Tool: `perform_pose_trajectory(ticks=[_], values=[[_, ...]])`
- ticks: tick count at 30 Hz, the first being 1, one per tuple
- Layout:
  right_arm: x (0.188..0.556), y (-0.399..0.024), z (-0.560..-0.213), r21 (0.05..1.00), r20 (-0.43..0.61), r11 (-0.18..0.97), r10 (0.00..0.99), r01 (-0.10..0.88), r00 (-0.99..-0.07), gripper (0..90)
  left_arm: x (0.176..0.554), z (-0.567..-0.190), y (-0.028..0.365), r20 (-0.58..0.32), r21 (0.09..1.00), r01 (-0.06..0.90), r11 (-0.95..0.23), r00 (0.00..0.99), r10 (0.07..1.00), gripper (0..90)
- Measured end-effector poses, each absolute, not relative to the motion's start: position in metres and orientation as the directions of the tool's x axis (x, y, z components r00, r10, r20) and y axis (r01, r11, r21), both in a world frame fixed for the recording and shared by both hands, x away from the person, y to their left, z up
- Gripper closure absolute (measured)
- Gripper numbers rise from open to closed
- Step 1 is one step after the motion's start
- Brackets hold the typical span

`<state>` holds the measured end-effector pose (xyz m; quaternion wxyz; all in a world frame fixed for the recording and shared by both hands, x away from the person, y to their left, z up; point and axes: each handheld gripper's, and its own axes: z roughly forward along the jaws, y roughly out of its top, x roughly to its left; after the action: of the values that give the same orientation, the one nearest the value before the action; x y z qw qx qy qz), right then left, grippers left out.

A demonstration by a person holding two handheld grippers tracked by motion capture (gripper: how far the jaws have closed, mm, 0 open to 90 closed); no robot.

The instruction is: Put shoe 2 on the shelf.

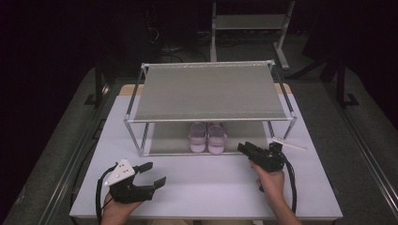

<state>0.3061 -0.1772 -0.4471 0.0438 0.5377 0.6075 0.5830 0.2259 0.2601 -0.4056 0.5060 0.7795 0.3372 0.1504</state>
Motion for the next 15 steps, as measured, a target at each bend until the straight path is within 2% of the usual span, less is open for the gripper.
perform_pose_trajectory(ticks=[15], values=[[0.287,-0.203,-0.451,0.742,0.567,-0.237,0.721,0.627,-0.398,48.6,0.226,-0.406,0.259,-0.108,0.889,0.376,-0.261,0.726,0.679,26.0]])
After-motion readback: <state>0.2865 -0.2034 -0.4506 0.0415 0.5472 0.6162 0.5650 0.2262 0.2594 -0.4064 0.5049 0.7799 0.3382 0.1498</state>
